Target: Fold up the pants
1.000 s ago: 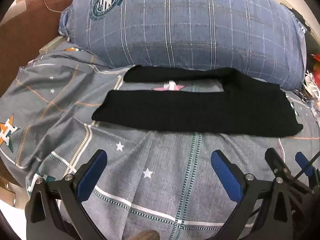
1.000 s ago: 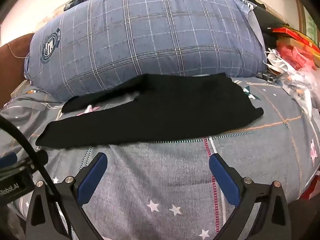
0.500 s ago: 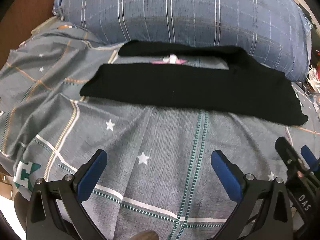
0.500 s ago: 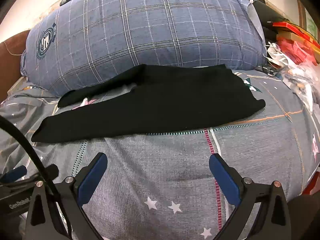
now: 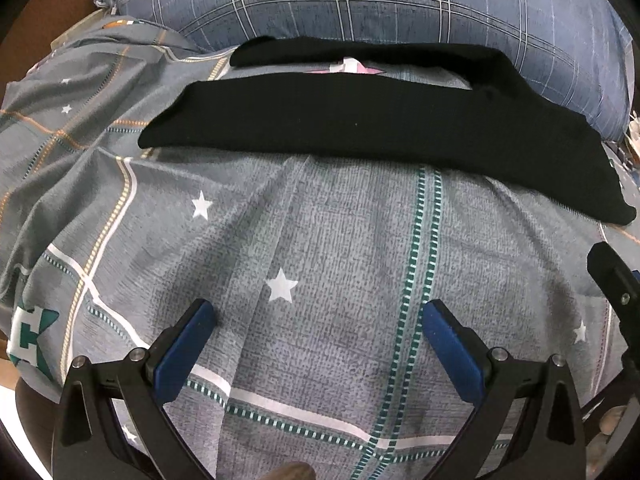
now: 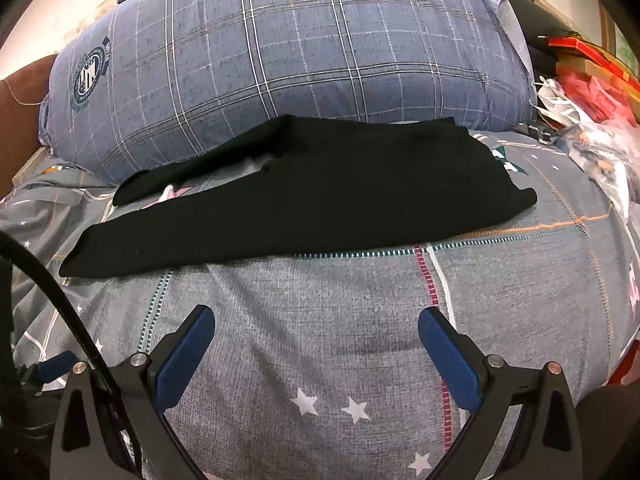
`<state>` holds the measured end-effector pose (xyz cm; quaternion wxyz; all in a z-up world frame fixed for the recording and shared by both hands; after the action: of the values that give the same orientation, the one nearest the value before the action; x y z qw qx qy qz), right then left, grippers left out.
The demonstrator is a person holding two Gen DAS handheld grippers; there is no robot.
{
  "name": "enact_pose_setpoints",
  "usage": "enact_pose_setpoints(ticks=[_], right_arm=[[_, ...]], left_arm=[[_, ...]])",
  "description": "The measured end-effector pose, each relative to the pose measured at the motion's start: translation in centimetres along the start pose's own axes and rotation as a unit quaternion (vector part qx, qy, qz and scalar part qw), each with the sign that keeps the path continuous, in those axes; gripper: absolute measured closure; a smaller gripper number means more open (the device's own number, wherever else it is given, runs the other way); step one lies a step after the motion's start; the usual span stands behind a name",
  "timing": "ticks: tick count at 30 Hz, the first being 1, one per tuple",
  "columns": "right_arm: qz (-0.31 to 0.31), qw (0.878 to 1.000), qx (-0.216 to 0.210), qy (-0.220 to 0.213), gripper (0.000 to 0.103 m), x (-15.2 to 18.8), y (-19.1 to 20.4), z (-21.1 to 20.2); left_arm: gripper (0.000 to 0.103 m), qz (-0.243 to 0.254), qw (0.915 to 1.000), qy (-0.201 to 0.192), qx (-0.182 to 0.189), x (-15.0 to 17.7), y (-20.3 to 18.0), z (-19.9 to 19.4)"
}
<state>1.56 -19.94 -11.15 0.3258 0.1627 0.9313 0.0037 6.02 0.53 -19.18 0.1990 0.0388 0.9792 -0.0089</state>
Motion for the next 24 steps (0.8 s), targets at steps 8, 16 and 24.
enact_pose_setpoints(ticks=[8,16,24], right_arm=[[-0.003,1.0,-0.002,0.005,0.0,0.3,0.3,0.2],[-0.002,1.0,-0.002,0.006,0.0,0.2,0.3,0.1],[-0.002,1.0,-0.005,0.008,0.0,0.4,0.4,0.2]], left_arm=[[0.0,-0.007,0.9999,-0.006,0.004,0.6,0.1,-0.1],[0.0,0.016,0.9997,-0.007,0.014,2.4,0.1,-0.7],[0.019,0.03,0.9981,-0.02,0.05,3.2,-0.4,-2.6]])
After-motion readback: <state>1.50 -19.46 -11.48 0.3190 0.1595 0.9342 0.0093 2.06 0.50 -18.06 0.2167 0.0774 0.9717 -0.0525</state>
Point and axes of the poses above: each gripper's, at about its wrist camera, not at the fingertips, and z roughly the way its jaws point, y to its left, x to its underside, the point moved 10 cm from there along z, roughly the way its jaws point, and after that the axes turned 4 degrees about y, right-handed, at the moved point
